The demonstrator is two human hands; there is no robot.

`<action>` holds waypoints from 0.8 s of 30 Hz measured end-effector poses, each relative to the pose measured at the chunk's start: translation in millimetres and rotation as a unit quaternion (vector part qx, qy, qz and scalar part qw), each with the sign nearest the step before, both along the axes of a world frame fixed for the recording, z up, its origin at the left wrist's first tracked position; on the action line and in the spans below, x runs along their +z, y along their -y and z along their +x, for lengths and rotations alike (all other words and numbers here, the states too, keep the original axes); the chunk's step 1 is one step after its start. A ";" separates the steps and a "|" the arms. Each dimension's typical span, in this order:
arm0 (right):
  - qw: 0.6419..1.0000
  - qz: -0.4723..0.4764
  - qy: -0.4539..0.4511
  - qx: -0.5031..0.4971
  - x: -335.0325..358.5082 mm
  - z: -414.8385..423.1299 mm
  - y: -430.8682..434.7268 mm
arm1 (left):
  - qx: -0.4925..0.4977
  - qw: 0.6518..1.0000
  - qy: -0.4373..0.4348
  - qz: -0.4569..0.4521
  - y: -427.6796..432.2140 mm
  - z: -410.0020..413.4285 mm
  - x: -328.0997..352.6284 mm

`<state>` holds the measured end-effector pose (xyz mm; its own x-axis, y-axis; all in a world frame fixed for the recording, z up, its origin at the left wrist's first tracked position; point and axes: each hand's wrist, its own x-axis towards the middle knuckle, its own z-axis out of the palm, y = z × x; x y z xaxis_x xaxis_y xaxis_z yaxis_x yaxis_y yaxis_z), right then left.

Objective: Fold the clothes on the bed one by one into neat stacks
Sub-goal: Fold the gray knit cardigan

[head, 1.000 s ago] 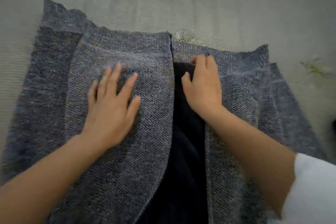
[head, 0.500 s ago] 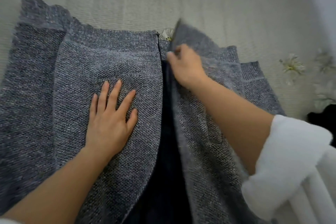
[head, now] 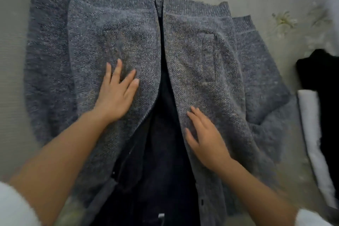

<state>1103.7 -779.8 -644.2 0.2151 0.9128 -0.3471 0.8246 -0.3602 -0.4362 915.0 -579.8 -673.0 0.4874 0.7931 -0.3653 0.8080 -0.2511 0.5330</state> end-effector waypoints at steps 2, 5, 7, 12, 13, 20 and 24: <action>1.000 -0.003 0.012 -0.023 6.9 -15.2 43.3 | 0.014 0.998 0.037 -0.057 54.2 -25.7 11.1; 0.999 -0.024 0.028 -0.039 19.0 -38.1 95.4 | 0.010 0.998 0.017 -0.058 138.2 -63.9 25.8; 0.995 -0.059 0.067 -0.034 24.7 -52.3 124.7 | -0.011 0.999 -0.026 -0.017 178.7 -85.4 36.0; 0.980 -0.083 0.011 -0.179 37.0 -63.3 159.6 | -0.025 0.988 -0.096 0.121 223.6 -92.6 71.5; 0.968 -0.050 -0.053 -0.240 43.1 -63.3 157.7 | -0.014 0.989 -0.075 0.129 228.2 -88.0 80.0; 0.928 -0.007 -0.314 -0.202 70.9 -81.0 134.4 | -0.001 0.995 0.007 -0.099 247.7 -54.8 108.1; 0.937 -0.134 -0.244 -0.210 45.7 -77.4 154.5 | 0.018 0.984 -0.016 -0.176 256.5 -66.9 90.0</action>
<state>1026.3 -934.3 -598.5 0.2925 0.6491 -0.7022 0.3119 -0.7590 -0.5716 848.1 -836.3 -583.0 0.4456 0.6307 -0.6353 0.8307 -0.0267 0.5561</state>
